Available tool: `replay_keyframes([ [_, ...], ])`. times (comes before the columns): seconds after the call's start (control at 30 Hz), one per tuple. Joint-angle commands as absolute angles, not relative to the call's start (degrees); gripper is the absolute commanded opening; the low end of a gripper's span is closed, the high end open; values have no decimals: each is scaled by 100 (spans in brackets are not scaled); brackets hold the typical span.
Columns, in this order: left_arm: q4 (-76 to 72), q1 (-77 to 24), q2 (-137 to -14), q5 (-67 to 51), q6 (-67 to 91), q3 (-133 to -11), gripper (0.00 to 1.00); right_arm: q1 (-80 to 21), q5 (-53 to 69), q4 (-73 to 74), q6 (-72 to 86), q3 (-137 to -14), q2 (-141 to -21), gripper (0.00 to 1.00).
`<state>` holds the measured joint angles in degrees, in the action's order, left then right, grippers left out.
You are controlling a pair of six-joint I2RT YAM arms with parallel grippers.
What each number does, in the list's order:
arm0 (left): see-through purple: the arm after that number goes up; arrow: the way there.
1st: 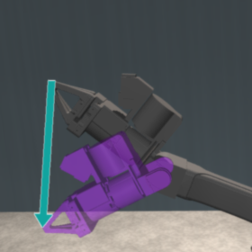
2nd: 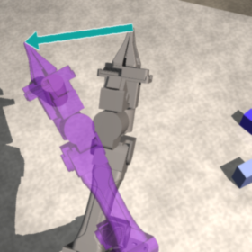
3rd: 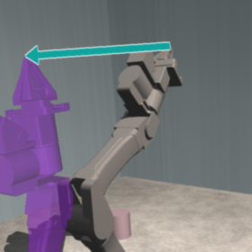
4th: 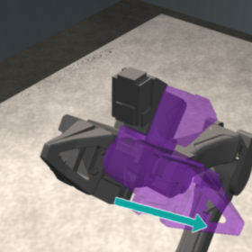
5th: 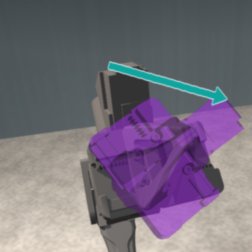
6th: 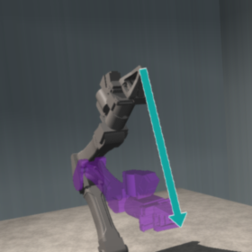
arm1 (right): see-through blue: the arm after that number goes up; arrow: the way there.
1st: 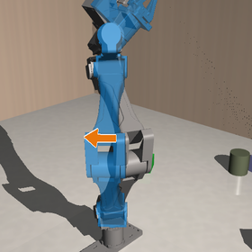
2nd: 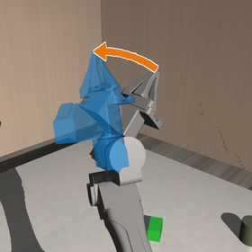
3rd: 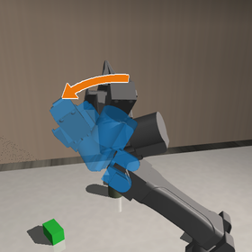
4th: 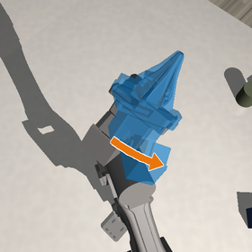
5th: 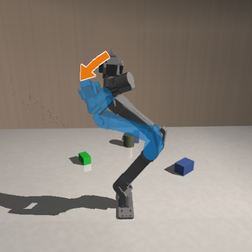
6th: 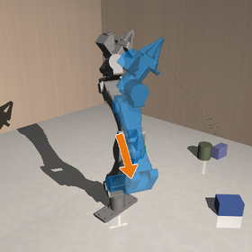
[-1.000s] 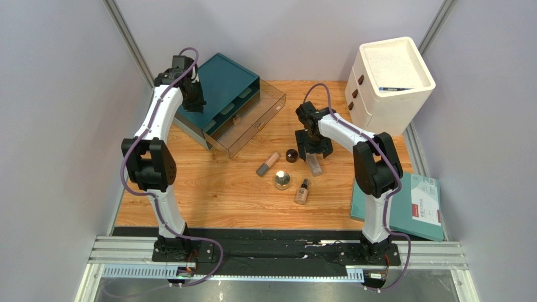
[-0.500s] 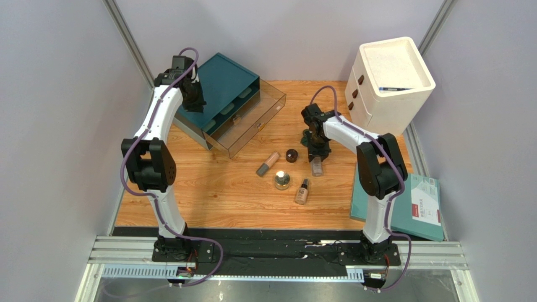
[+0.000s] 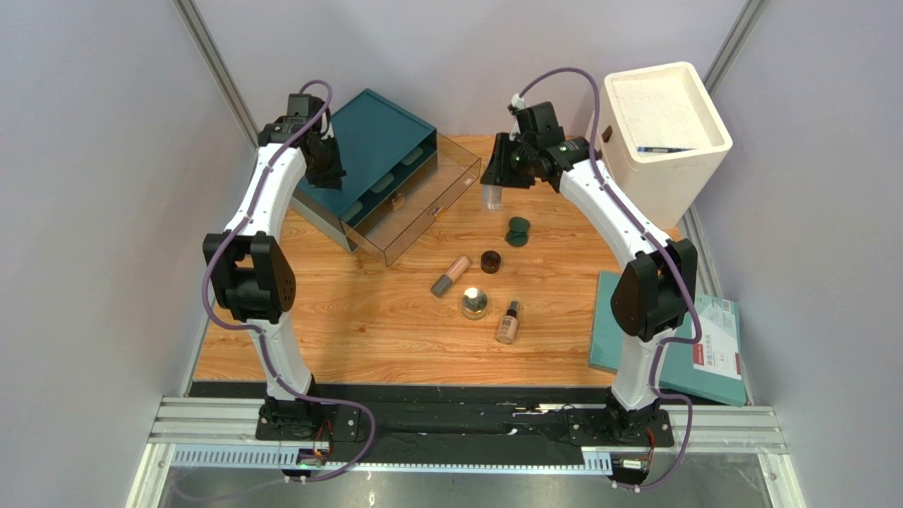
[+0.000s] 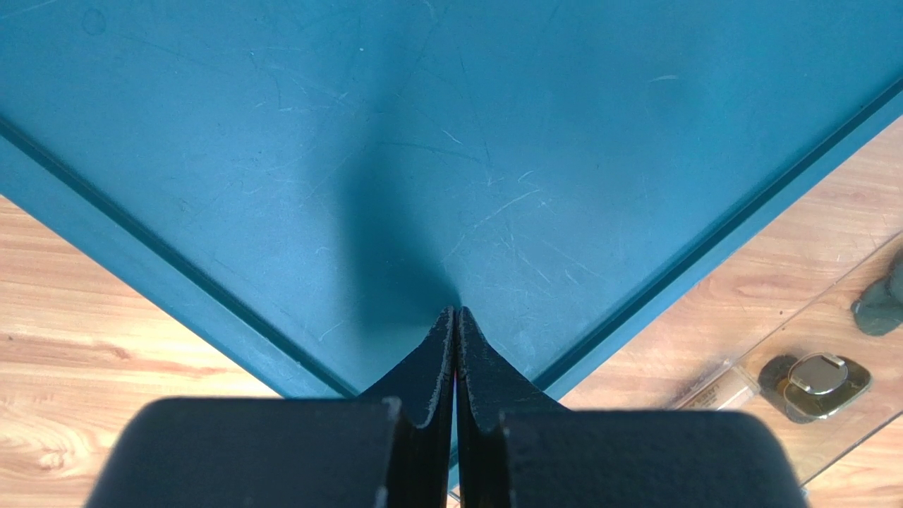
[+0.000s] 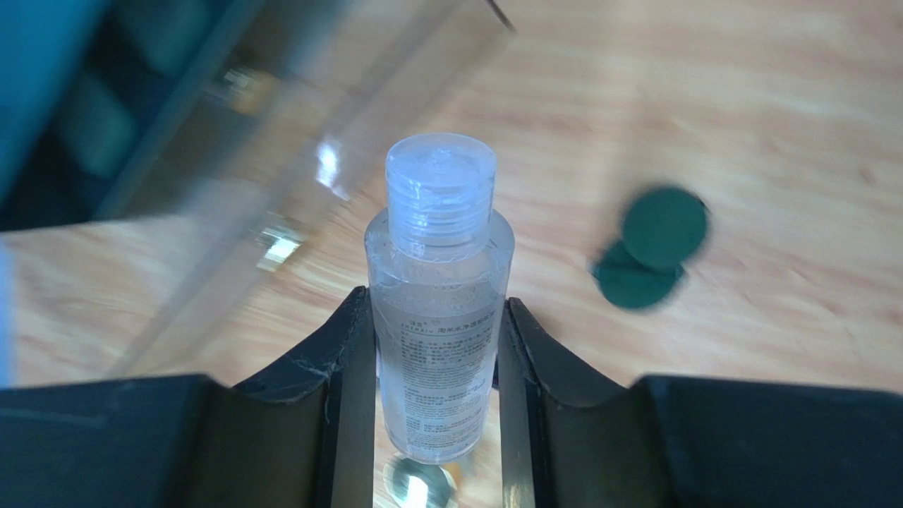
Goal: Organize the makeup
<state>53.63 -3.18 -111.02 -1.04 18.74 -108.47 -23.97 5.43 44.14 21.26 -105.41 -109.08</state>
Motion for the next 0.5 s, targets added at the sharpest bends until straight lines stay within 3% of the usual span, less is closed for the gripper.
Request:
replay_keyframes([
  [0.0, 5862, -290, -11320, -140, 1767, -10582, 0, -2434, 1484, 3201, 2847, -11169, -10968, 0],
  [0.3, 5836, -290, -11294, -264, 1810, -10547, 0, -2742, 2470, 2980, 3814, -13831, -12927, 0],
  [0.47, 5827, -290, -11276, -246, 1802, -10494, 0, -2918, 2558, 2909, 4236, -13870, -13385, 1],
])
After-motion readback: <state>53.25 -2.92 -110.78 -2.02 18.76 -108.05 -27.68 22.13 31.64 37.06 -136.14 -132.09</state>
